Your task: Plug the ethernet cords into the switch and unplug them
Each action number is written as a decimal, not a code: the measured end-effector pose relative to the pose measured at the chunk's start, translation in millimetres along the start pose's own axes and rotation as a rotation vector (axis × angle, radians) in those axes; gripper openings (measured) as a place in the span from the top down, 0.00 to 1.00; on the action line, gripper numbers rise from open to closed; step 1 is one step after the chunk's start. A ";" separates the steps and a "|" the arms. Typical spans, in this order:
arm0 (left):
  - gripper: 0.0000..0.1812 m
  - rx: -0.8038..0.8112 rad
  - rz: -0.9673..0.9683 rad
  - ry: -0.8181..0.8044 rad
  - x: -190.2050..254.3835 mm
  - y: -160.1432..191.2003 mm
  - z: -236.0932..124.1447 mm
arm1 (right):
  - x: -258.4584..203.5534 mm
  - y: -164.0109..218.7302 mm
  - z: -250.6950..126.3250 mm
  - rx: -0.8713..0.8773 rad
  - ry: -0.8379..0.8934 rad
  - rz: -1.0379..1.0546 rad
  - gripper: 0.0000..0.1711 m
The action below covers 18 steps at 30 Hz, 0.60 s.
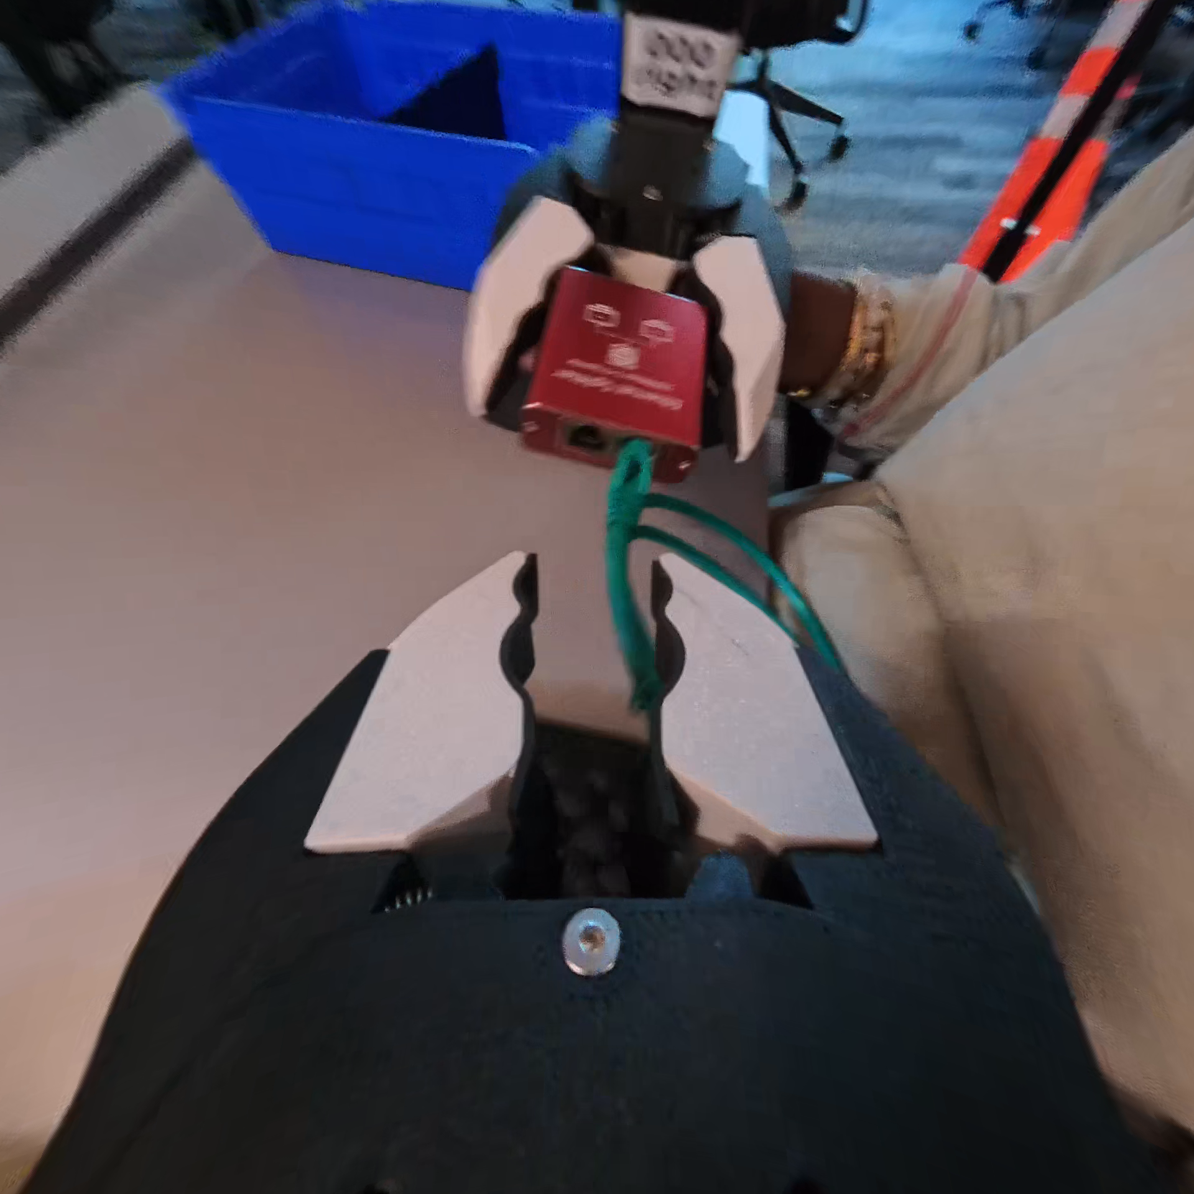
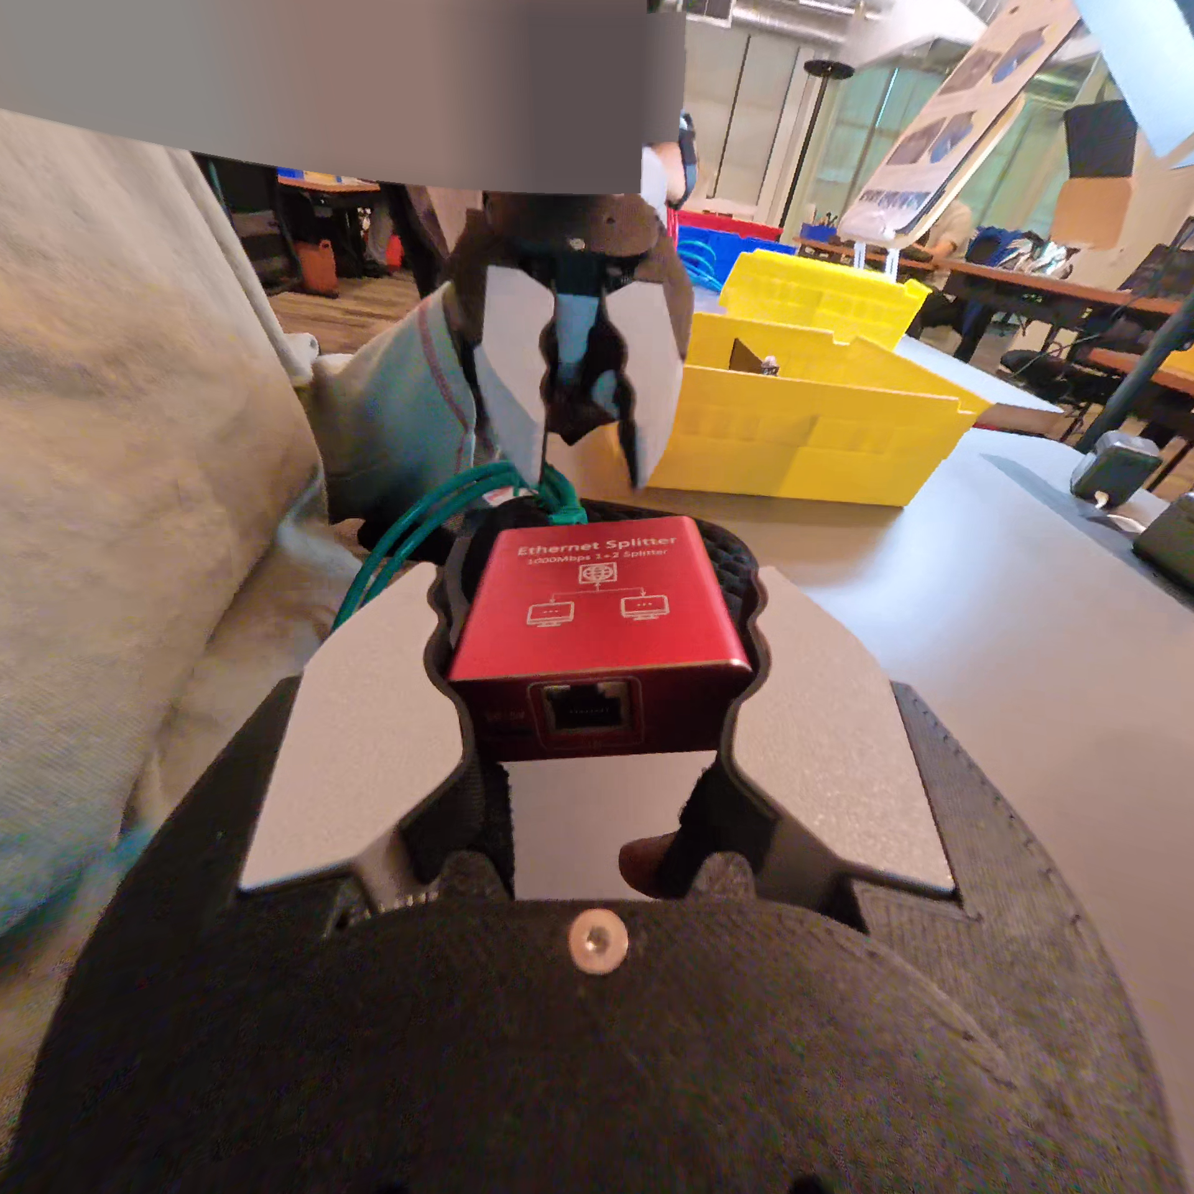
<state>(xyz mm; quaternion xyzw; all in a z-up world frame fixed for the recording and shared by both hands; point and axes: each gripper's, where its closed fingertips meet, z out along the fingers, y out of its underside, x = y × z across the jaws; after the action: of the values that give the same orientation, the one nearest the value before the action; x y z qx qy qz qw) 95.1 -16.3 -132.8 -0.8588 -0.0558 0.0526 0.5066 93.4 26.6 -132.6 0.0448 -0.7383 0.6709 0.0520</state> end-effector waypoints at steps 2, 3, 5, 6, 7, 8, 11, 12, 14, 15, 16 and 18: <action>0.79 0.055 0.002 -0.147 -25.2 0.9 -32.5 | 4.2 1.2 -6.7 0.010 0.018 0.007 0.49; 0.79 0.074 -0.006 -0.210 -34.8 3.5 -50.1 | 5.1 0.4 -10.1 0.015 0.020 0.008 0.49; 0.79 0.067 -0.017 -0.348 -52.3 13.1 -85.4 | 6.7 -1.3 -14.9 0.022 0.027 0.009 0.49; 0.79 0.041 -0.012 -0.433 -61.4 20.1 -104.5 | 7.7 -0.6 -15.9 0.015 0.034 0.008 0.49; 0.79 0.012 -0.009 -0.534 -71.9 27.0 -125.9 | 8.7 0.5 -16.2 0.006 0.042 0.006 0.49; 0.80 -0.005 -0.022 -0.645 -83.1 33.4 -148.9 | 9.3 1.8 -15.8 0.000 0.047 0.003 0.49; 0.80 -0.069 -0.140 -0.918 -109.3 62.7 -209.7 | 9.9 4.6 -13.6 -0.003 0.047 0.006 0.49; 0.80 -0.094 -0.181 -0.940 -111.4 73.7 -219.1 | 10.6 5.5 -13.4 -0.008 0.052 0.006 0.49; 0.80 -0.127 -0.246 -0.971 -115.9 92.1 -230.6 | 13.3 7.4 -13.7 -0.028 0.071 0.008 0.49; 0.80 -0.147 -0.272 -0.986 -118.9 100.8 -234.1 | 15.3 10.4 -13.4 -0.056 0.086 0.009 0.49; 0.80 -0.169 -0.299 -0.992 -121.6 109.0 -235.3 | 17.9 16.2 -12.4 -0.109 0.106 0.006 0.49; 0.80 -0.192 -0.343 -0.986 -127.3 120.8 -232.3 | 23.0 34.3 -10.3 -0.268 0.147 -0.002 0.49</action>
<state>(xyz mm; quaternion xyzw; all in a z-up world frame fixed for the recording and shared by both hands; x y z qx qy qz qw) 8.5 -294.1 -122.5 -0.7531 -0.4314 0.3612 0.3409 66.1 40.2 -162.3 -0.0110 -0.8155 0.5677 0.1120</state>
